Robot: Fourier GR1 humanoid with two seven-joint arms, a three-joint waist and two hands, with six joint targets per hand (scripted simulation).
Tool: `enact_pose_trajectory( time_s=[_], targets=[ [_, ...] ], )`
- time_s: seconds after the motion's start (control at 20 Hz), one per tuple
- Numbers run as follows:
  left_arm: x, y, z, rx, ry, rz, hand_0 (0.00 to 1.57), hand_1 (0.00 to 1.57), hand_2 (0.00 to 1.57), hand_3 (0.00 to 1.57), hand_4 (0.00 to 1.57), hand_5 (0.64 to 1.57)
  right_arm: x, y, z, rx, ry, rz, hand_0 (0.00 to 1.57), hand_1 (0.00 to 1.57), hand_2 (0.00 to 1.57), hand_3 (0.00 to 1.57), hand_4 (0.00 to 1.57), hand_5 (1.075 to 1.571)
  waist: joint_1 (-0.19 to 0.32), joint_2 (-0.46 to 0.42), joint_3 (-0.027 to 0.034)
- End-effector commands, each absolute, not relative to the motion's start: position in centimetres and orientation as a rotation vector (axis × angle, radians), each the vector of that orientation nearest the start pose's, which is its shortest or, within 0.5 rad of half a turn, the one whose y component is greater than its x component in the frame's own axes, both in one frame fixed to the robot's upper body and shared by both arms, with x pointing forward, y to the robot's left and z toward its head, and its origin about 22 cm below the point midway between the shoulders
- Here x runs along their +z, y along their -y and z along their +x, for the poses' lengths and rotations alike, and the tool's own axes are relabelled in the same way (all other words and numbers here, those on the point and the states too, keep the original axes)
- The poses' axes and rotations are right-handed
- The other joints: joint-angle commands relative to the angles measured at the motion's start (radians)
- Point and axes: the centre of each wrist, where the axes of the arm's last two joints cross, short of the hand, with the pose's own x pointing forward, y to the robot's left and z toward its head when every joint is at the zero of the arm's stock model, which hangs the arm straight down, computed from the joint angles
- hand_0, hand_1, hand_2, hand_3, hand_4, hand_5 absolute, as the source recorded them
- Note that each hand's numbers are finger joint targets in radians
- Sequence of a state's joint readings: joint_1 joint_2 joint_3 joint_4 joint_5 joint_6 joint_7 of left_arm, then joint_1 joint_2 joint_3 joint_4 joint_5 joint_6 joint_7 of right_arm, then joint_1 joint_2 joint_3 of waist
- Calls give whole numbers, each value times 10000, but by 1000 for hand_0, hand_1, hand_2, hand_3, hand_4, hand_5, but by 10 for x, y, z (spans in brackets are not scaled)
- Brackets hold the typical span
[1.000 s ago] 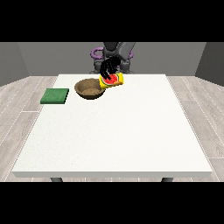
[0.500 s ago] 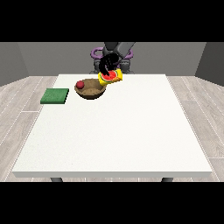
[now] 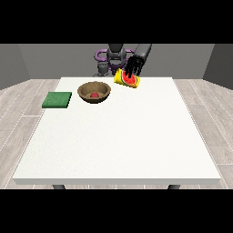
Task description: Pick the cup and pour the ball into the bowl, then pick the bowl and place it on the pad
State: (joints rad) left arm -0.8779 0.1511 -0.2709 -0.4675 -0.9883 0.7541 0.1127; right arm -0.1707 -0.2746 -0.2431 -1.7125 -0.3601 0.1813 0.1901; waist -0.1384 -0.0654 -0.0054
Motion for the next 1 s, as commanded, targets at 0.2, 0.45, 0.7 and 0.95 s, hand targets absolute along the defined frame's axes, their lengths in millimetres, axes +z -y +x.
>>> enact_pose_trajectory(
  time_s=[0.2, 0.45, 0.7, 0.95],
  targets=[
    [-23, -248, 370, -4812, 17872, 11365, 1557, 1557, 1571, 1571, 1370, 1530, 119, 311, 246, 453, 18438, 1280, 0, 0, 0, 0, 387, 1566, 3, 1015, -37],
    [-8, -186, 374, -604, 18473, 6307, 1370, 1370, 1571, 1571, 1245, 1547, 118, 306, 248, 16, 18293, 1281, 0, 0, 0, 0, 448, 1565, 432, 942, -215],
    [8, -221, 375, 2030, 19787, 2325, 646, 646, 210, 0, 341, 1566, 110, 293, 243, -331, 17939, 1311, 0, 0, 0, 0, 518, 1564, 1246, 1199, -101],
    [23, -306, 376, 2901, 21320, 653, 0, 0, 0, 0, 0, 1559, 139, 260, 235, 103, 19371, 1056, 0, 0, 0, 0, 499, 1566, 1093, 2749, -4]
  ],
)
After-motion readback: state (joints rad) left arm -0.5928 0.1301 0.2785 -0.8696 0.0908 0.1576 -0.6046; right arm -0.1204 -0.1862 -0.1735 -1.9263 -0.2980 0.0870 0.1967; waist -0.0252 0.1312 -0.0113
